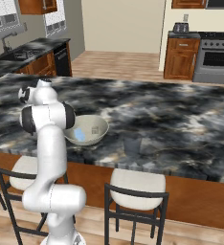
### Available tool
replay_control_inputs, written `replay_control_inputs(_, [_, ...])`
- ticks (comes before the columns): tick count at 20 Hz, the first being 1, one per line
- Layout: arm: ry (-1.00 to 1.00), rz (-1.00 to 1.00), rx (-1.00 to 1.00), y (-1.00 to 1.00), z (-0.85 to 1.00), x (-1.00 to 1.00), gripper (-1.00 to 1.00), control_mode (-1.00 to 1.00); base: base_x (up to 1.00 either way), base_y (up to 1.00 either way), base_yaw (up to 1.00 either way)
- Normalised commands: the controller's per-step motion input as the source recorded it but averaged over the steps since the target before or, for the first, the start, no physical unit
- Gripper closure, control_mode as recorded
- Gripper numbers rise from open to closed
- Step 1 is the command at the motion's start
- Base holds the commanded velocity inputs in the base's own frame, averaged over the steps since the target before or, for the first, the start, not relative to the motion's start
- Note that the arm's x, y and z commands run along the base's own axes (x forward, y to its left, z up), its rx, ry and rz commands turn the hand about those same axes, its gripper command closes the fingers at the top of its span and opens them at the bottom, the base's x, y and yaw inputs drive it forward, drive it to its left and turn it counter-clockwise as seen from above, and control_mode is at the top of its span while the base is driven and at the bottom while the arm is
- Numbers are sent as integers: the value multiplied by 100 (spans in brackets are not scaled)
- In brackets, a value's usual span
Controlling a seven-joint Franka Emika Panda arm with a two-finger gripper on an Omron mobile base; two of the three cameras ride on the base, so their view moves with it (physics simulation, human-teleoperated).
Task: There are four ice cubes in the ice bowl. Place two ice cubes in each glass of water.
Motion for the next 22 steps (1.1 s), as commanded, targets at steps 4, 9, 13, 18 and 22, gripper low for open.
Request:
replay_control_inputs(4, [0, 0, -2, 0, -12, 0, 100, -100, 0, 0, 0])
replay_control_inputs(9, [-5, 0, -1, 0, -3, -3, 100, -100, 0, 0, 0])
replay_control_inputs(13, [-10, 0, 0, 0, 0, -12, 100, -100, 0, 0, 0])
replay_control_inputs(18, [-12, 0, 0, 0, 0, -19, -100, -100, 0, 0, 0])
replay_control_inputs(22, [-11, 0, 0, 0, 0, -26, -100, -100, 0, 0, 0])
